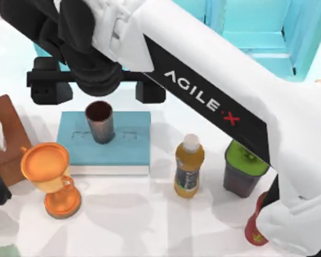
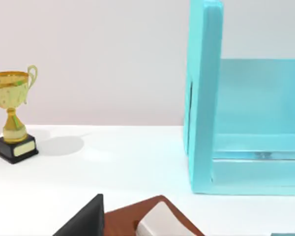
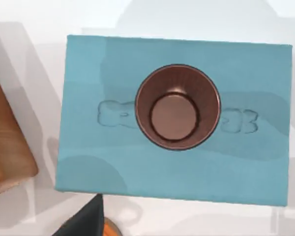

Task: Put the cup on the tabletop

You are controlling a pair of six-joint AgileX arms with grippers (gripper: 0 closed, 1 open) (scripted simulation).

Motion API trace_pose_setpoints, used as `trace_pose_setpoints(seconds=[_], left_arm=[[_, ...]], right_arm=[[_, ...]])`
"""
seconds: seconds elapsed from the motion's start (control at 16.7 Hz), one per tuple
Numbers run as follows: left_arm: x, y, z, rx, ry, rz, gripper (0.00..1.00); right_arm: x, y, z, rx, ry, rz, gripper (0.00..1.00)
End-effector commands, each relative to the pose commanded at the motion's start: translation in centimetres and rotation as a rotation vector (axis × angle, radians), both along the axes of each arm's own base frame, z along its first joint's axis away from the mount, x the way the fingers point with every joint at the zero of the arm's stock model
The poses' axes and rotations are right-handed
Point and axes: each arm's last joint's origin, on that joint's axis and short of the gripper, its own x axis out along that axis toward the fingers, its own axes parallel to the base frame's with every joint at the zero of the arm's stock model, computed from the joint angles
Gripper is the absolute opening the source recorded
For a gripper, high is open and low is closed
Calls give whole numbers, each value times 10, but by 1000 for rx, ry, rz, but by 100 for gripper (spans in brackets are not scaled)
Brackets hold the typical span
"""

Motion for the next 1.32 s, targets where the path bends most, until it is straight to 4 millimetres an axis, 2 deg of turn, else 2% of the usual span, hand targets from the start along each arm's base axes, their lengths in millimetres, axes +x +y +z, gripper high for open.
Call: trace_pose_setpoints(seconds=[0.3, 0.84, 1.02, 1.32], left_arm=[[0, 0, 0, 0, 0, 0, 100], [0, 0, 0, 0, 0, 0, 100], [0, 0, 0, 0, 0, 0, 100], [0, 0, 0, 0, 0, 0, 100]], right_arm=[[6, 8, -25, -42, -15, -62, 100], [11, 8, -32, -46, -15, -70, 100], [23, 12, -54, -49, -14, -68, 100], [49, 11, -103, -44, -17, -68, 100]])
